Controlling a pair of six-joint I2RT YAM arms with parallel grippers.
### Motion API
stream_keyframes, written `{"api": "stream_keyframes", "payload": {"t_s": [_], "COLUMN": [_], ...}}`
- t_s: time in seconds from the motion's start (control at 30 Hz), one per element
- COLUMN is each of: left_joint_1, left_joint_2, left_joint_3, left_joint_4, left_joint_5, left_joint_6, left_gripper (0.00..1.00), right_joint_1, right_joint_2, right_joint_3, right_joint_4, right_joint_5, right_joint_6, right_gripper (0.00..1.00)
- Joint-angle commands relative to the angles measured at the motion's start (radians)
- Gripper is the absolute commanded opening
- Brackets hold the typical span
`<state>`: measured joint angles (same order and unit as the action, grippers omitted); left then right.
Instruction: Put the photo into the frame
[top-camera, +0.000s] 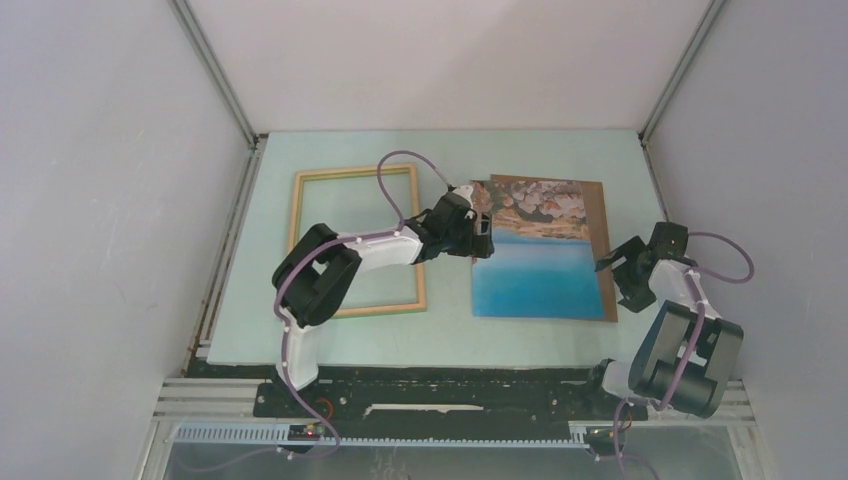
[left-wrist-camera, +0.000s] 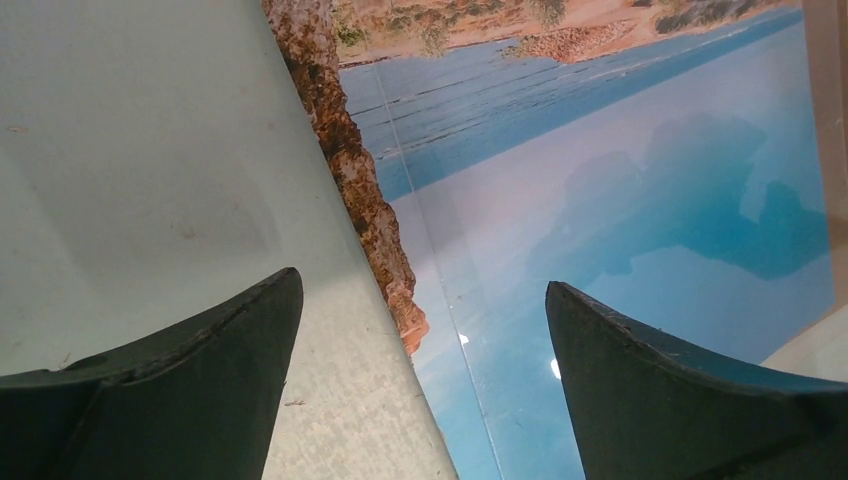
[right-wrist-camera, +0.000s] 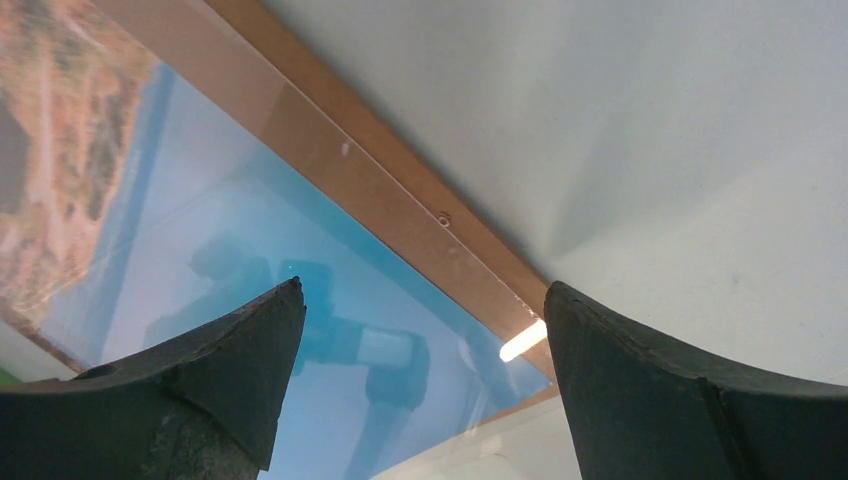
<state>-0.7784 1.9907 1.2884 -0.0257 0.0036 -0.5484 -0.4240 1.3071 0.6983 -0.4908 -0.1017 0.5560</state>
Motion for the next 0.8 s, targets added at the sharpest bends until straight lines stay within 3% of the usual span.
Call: {"api": "stream_keyframes", "payload": {"t_s": [0.0,0.27,0.47,0.63,0.77], "left_joint_1": [0.005,0.088,0.123,0.145,0.162], "left_joint_2": [0.021,0.100,0.184,0.164,0.023], "left_joint_3": [0.040,0.084,0.244,0.337,0.327], "left_joint_4": [0.032,0.021,-0.017,-0.170,-0.320], "left_joint_5": [0.043,0.185,0.212,0.089,-0.084], "left_joint_6": [0.031,-0.014,0.036,0.134,0.197], "left_gripper": [0.99,0.99,0.99,1.00,1.00], "right_joint_1": [-0.003,0.019,0.032,0.041,0.098], "right_joint_2": [0.039,-0.020,-0.215,-0.368,-0.424], "right_joint_3": [-0.006,-0.118,-0.226,-0.265,-0.262], "right_joint_4": [-0.042,-0.004,0.021,0.005,-0.009], "right_joint_5": [-0.009,-0.148,-0.216,-0.202,-0.133], "right_joint_6": [0.010,0.042,0.072,0.065,0.080], "right_gripper": [0.96,0.94,0.92,0.92,0.92]}}
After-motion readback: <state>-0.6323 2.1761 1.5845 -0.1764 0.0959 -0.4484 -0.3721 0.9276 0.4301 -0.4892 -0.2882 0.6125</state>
